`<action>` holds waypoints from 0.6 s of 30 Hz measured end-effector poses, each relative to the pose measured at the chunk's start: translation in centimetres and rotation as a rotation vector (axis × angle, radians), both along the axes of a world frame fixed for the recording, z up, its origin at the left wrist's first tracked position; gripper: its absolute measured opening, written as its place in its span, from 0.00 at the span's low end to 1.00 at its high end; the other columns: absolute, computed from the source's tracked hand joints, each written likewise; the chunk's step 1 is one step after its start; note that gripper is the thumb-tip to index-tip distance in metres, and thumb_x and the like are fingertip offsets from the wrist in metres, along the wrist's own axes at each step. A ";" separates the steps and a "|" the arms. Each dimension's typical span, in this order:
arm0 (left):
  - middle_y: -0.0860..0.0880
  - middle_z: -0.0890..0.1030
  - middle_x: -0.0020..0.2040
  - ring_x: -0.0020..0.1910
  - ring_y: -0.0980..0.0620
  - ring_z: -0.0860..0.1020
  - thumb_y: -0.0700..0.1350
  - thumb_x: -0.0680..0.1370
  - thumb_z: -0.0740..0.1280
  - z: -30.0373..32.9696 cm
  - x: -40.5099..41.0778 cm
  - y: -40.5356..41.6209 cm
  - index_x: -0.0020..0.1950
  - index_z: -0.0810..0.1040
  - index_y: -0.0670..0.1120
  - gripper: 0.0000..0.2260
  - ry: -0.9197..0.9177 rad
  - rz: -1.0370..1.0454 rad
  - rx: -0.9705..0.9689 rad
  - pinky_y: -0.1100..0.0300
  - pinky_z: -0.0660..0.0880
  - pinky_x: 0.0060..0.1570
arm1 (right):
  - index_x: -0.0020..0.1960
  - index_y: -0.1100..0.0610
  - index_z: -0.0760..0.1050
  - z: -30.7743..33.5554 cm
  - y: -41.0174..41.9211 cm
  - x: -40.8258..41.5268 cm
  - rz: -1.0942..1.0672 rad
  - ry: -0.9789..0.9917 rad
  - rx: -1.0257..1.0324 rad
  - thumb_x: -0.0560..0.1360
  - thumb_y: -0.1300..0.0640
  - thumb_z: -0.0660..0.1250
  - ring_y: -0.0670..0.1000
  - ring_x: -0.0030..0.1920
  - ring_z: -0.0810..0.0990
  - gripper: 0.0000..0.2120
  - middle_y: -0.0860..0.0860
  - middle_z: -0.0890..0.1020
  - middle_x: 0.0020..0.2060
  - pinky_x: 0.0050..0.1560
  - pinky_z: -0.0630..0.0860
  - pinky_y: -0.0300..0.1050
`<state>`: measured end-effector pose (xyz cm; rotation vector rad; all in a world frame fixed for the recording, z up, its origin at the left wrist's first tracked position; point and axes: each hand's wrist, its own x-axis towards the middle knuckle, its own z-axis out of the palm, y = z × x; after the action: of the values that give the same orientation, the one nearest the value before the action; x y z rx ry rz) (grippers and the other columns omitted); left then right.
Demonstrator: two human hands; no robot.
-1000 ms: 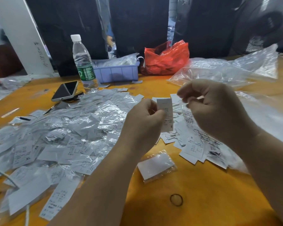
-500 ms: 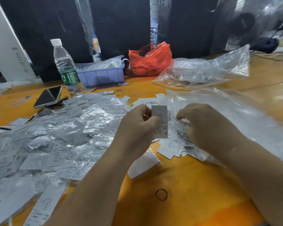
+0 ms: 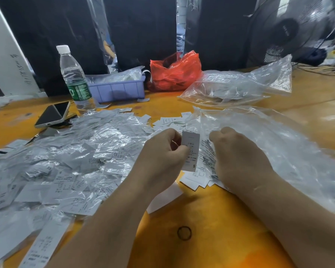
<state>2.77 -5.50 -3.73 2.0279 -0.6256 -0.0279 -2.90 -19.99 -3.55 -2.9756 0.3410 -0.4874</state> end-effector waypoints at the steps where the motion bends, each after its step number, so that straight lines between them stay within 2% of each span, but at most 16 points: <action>1: 0.52 0.82 0.42 0.38 0.57 0.79 0.44 0.78 0.63 0.0 0.0 0.1 0.44 0.75 0.50 0.04 -0.005 0.005 0.004 0.71 0.71 0.28 | 0.50 0.56 0.69 0.0 0.0 0.0 0.014 -0.056 0.012 0.70 0.70 0.60 0.54 0.39 0.68 0.12 0.51 0.69 0.45 0.35 0.70 0.48; 3: 0.52 0.82 0.43 0.40 0.56 0.80 0.44 0.78 0.63 -0.1 0.2 0.3 0.44 0.75 0.51 0.05 -0.009 0.017 0.012 0.70 0.73 0.30 | 0.54 0.60 0.75 0.0 0.0 0.0 0.072 -0.196 0.042 0.69 0.72 0.62 0.57 0.40 0.72 0.16 0.54 0.74 0.47 0.37 0.76 0.50; 5: 0.52 0.82 0.44 0.40 0.55 0.80 0.44 0.78 0.63 -0.1 0.4 0.5 0.44 0.75 0.51 0.04 -0.002 0.031 0.004 0.69 0.73 0.30 | 0.54 0.63 0.78 0.1 0.0 0.1 0.143 -0.337 0.059 0.67 0.75 0.67 0.61 0.41 0.79 0.17 0.58 0.79 0.47 0.39 0.81 0.53; 9: 0.51 0.82 0.42 0.36 0.56 0.78 0.43 0.77 0.63 -0.1 0.6 0.6 0.45 0.76 0.49 0.04 0.006 0.048 -0.017 0.70 0.69 0.27 | 0.53 0.64 0.79 -0.4 -0.1 0.5 0.257 -0.461 0.080 0.68 0.74 0.71 0.63 0.43 0.82 0.15 0.61 0.81 0.47 0.38 0.83 0.54; 12: 0.52 0.81 0.42 0.39 0.57 0.79 0.44 0.77 0.63 -0.1 0.6 0.5 0.45 0.76 0.48 0.03 -0.004 0.076 -0.006 0.70 0.71 0.28 | 0.52 0.64 0.79 -0.5 -0.2 0.8 0.352 -0.532 0.142 0.71 0.74 0.68 0.59 0.44 0.81 0.12 0.58 0.81 0.47 0.39 0.82 0.50; 14: 0.51 0.81 0.41 0.40 0.56 0.79 0.44 0.76 0.63 0.0 0.9 0.7 0.44 0.76 0.47 0.04 -0.033 0.140 -0.006 0.69 0.72 0.28 | 0.51 0.63 0.80 -0.5 -0.3 1.2 0.390 -0.592 0.231 0.73 0.74 0.67 0.53 0.45 0.81 0.11 0.55 0.81 0.46 0.42 0.81 0.41; 16: 0.51 0.80 0.41 0.39 0.56 0.78 0.45 0.76 0.63 0.2 1.1 1.1 0.43 0.75 0.47 0.04 -0.051 0.209 -0.019 0.67 0.72 0.28 | 0.51 0.61 0.80 -0.3 -0.7 1.4 0.379 -0.624 0.380 0.73 0.73 0.68 0.47 0.44 0.80 0.11 0.51 0.81 0.44 0.45 0.79 0.35; 18: 0.52 0.80 0.40 0.38 0.56 0.79 0.45 0.76 0.63 0.4 1.3 1.5 0.43 0.75 0.49 0.04 -0.061 0.246 -0.038 0.65 0.73 0.27 | 0.49 0.56 0.79 0.1 -1.1 1.7 0.330 -0.618 0.607 0.74 0.71 0.69 0.46 0.43 0.81 0.11 0.48 0.81 0.42 0.46 0.81 0.39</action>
<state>4.04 -4.03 -3.35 2.0613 -0.4075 0.1915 -1.24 -21.08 -3.41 -2.1073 -0.0618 -0.9993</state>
